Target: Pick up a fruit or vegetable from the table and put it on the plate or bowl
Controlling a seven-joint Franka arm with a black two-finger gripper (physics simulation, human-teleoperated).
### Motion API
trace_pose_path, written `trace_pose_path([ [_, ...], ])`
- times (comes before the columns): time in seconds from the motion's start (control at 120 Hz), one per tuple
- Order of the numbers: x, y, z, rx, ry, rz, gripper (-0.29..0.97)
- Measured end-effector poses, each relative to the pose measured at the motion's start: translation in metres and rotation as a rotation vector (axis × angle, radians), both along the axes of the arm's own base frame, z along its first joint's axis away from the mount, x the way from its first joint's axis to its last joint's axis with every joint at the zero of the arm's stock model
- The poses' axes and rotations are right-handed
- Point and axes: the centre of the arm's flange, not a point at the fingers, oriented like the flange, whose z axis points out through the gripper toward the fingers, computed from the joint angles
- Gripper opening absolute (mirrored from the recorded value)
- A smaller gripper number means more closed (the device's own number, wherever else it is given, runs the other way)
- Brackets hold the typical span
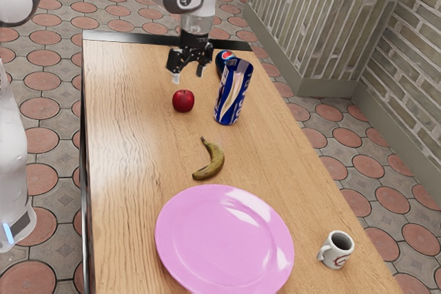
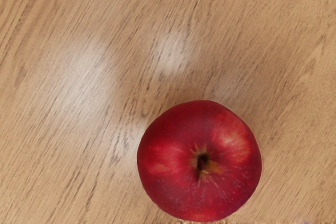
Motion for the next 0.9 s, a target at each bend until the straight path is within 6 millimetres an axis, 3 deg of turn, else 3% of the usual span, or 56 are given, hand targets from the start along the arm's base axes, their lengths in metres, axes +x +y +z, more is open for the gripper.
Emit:
trace_pose_path([
  [0.192, 0.018, -0.002, -0.015, -0.014, -0.050, -0.071, 0.67],
  [0.475, 0.003, -0.005, -0.019, -0.050, -0.094, -0.126, 0.67],
  [0.567, -0.014, -0.010, -0.021, -0.074, -0.107, -0.132, 0.67],
  [0.725, -0.039, 0.014, -0.024, -0.090, -0.120, -0.088, 0.67],
  [0.9, -0.040, 0.030, -0.034, -0.096, -0.109, -0.076, 0.67],
])
